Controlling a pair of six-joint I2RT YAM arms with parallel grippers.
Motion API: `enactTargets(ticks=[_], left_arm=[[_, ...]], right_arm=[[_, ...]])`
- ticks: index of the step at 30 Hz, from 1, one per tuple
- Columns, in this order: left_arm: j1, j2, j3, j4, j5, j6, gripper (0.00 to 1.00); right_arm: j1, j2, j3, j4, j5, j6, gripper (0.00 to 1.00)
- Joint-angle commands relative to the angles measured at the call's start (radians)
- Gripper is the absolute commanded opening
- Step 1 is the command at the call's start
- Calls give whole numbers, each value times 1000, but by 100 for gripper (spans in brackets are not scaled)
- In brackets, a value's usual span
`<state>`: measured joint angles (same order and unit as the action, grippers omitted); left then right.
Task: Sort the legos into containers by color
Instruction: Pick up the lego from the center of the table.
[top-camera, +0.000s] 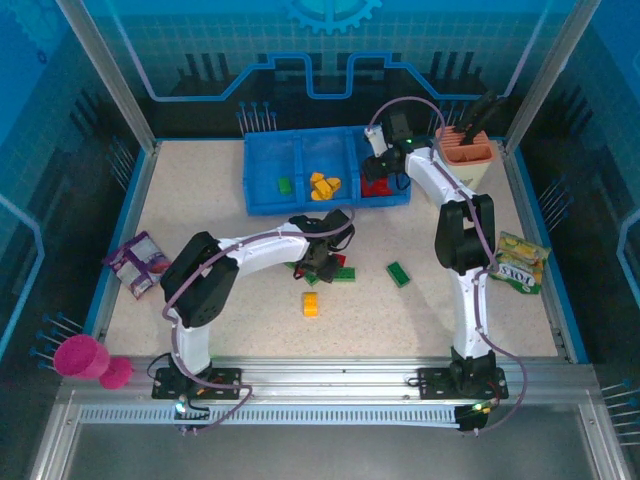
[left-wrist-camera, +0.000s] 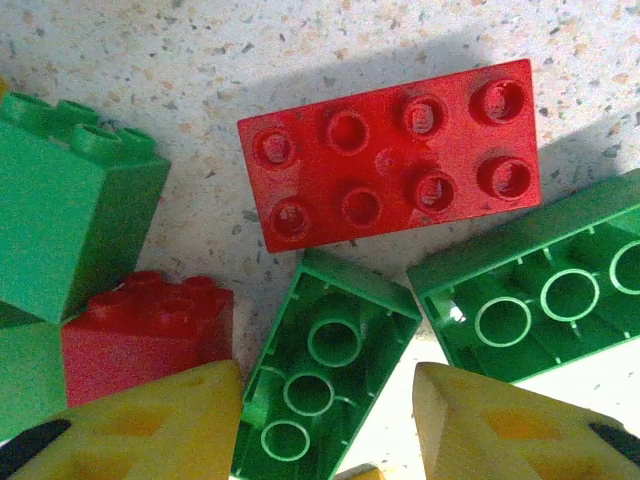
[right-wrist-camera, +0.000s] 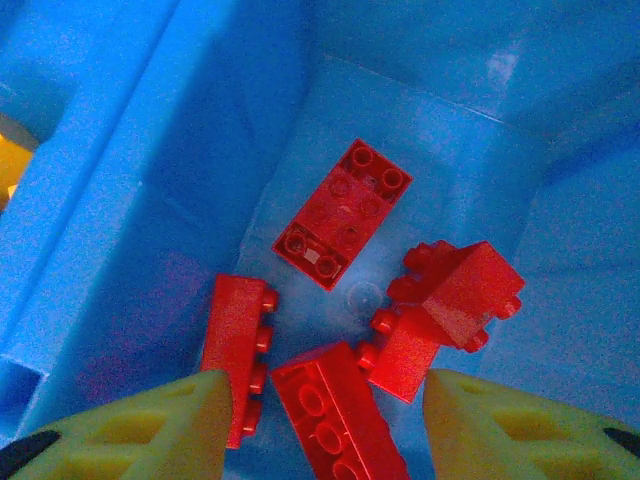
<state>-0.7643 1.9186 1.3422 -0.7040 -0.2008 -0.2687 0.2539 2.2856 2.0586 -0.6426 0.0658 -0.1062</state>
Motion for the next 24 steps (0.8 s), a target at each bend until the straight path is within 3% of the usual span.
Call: enactTargets(ticks=[1, 12, 20, 24], left_arm=[[-9, 37, -14, -11, 20, 50, 49], [-8, 91, -4, -31, 9, 80, 54], [-15, 90, -33, -35, 22, 71, 37], [-24, 92, -40, -31, 28, 60, 39]], right_arm=[[-4, -34, -6, -5, 9, -11, 54], [-4, -20, 18, -25, 15, -13, 56], [-5, -31, 14, -32, 39, -27, 56], [-5, -35, 10, -31, 40, -26, 56]])
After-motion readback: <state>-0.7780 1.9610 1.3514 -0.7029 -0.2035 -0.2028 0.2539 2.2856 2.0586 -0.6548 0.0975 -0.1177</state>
